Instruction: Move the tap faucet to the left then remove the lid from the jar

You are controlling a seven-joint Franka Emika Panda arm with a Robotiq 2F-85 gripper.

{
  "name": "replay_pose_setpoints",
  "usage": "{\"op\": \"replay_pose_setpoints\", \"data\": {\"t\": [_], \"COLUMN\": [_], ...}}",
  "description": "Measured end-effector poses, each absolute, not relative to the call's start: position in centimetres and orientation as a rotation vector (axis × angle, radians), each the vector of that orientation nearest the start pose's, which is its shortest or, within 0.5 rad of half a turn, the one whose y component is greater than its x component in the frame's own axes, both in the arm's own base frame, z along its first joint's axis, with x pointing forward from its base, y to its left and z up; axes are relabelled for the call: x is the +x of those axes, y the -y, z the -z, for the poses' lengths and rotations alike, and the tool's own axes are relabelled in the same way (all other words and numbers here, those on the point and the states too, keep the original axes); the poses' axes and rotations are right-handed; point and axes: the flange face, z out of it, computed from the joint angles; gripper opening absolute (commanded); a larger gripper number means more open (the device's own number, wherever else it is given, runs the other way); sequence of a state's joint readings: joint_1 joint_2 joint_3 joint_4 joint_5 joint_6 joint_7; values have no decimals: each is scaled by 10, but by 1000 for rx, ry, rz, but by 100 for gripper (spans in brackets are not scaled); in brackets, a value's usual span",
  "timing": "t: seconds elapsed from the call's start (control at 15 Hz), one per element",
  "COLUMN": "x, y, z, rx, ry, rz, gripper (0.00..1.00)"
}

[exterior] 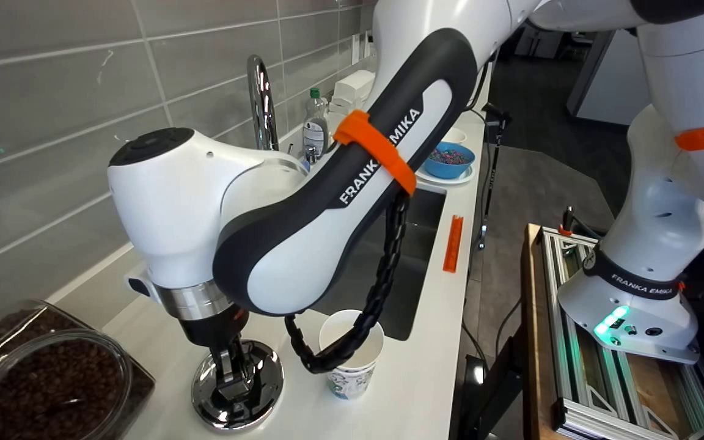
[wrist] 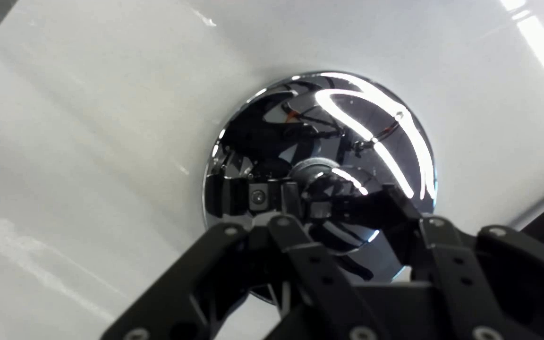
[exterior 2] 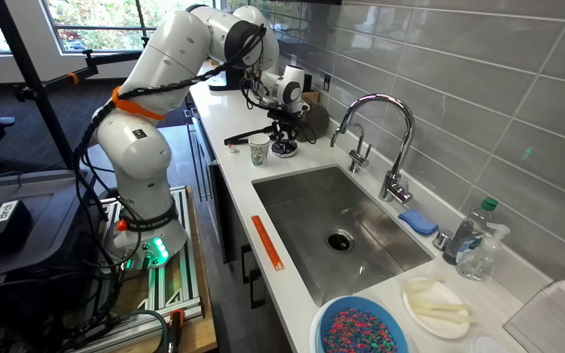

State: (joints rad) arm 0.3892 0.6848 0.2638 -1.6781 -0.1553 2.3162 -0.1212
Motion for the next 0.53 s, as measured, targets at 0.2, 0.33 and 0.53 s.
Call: {"op": "replay_pose_setpoints", "data": {"t": [0.2, 0.33, 0.53], "x": [552, 552, 552], "y": [-395, -395, -395], "z": [-212, -212, -212], "rx": [-2834, -2834, -2834], "ry": [1240, 1241, 1241], "rz": [-49, -48, -48], "gripper": [73, 72, 72]}}
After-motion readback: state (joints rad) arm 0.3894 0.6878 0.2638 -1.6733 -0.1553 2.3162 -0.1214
